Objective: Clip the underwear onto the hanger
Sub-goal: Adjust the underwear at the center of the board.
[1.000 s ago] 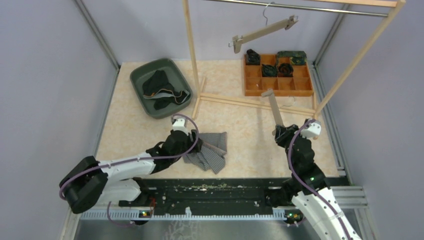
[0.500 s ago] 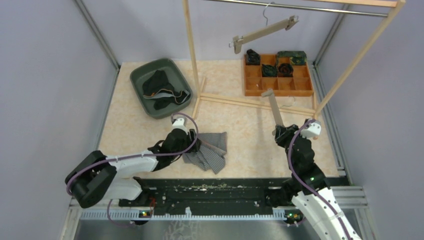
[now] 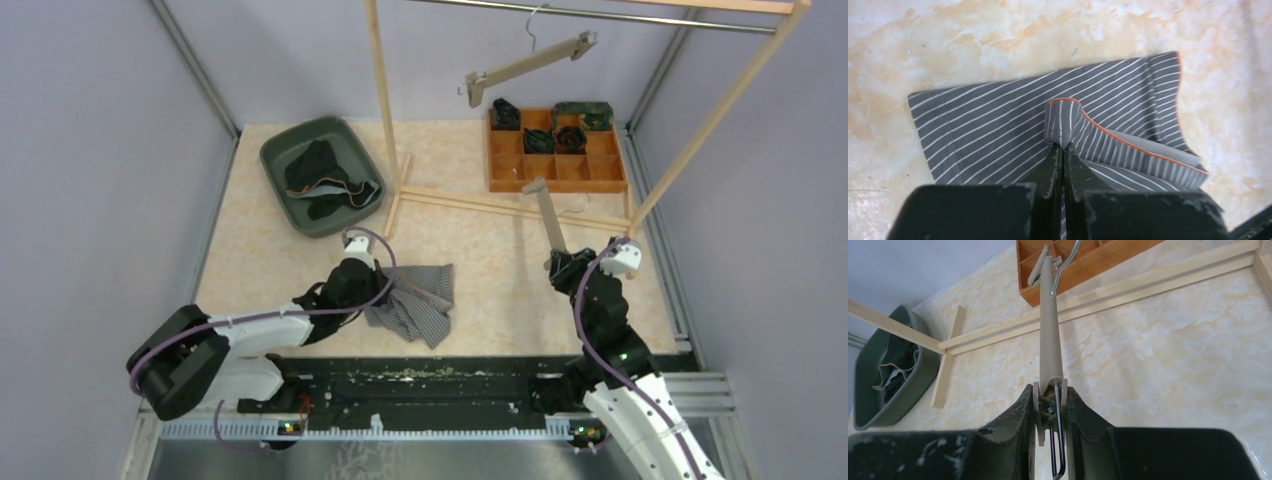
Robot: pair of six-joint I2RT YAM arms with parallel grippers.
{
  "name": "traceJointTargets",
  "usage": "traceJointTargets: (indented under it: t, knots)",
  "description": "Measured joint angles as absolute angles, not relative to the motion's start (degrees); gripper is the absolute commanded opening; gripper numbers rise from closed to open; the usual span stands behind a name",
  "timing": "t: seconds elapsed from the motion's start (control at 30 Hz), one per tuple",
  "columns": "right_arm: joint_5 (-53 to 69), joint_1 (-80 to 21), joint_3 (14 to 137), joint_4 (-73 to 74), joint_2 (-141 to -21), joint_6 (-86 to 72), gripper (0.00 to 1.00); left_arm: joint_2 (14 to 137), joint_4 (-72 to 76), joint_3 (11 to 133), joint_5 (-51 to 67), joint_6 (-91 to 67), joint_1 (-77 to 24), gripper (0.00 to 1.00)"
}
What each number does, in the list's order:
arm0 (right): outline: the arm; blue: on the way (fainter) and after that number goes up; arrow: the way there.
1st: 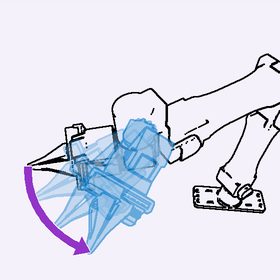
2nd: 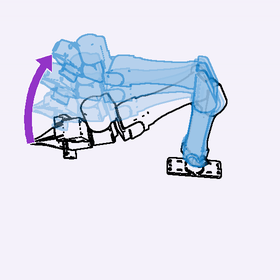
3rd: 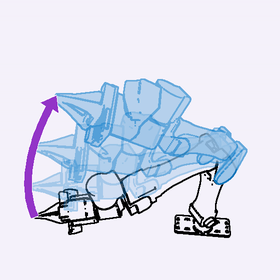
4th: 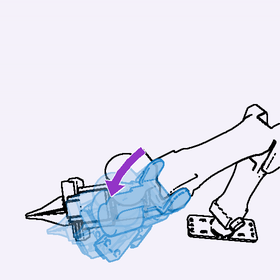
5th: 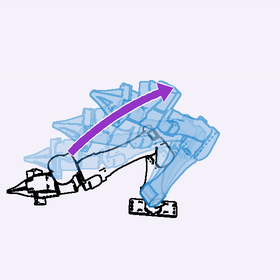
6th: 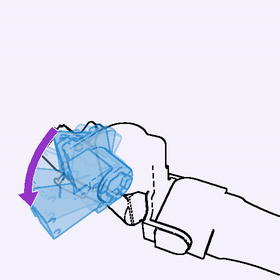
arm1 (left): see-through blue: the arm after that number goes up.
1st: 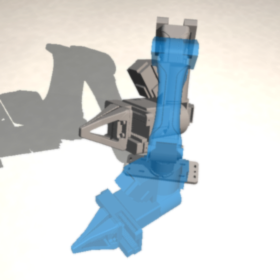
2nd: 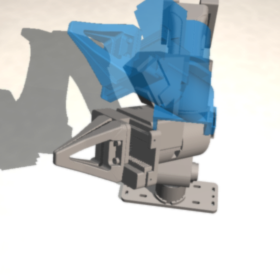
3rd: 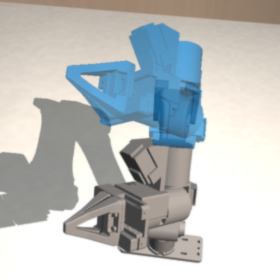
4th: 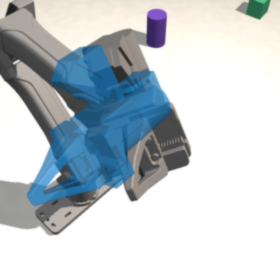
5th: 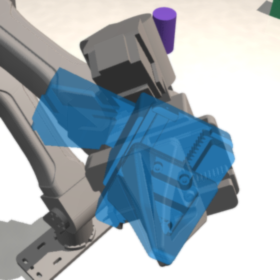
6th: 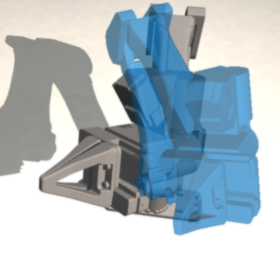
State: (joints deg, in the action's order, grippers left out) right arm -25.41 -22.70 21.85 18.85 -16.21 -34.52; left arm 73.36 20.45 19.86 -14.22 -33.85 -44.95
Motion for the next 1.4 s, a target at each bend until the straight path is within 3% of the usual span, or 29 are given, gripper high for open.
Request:
traceJointTargets:
  t: [0.4, 0.6, 0.8, 1.0, 1.4]
  knots:
    - [-16.7, -22.7, 21.0, 12.8, -19.5, -37.3, 0.00, 57.3, 21.0, 21.0, -8.0, -26.1, -47.0, 0.00]
    - [-8.5, -22.7, 17.5, 6.2, -23.1, -42.9, 0.00, 57.8, 21.9, 22.3, -9.0, -22.0, -54.0, 0.00]
    - [-3.9, -22.7, 16.0, 2.3, -24.2, -46.9, 0.00, 64.2, 22.1, 31.5, -13.9, -16.8, -59.1, 0.00]
    - [-3.6, -22.7, 16.0, 1.8, -23.3, -47.9, 0.00, 70.5, 23.5, 37.1, -17.7, -12.5, -57.6, 0.00]
    - [-9.6, -22.7, 16.2, 7.9, -19.4, -46.7, 0.00, 74.5, 20.7, 51.4, -15.3, -1.9, -45.0, 0.00]
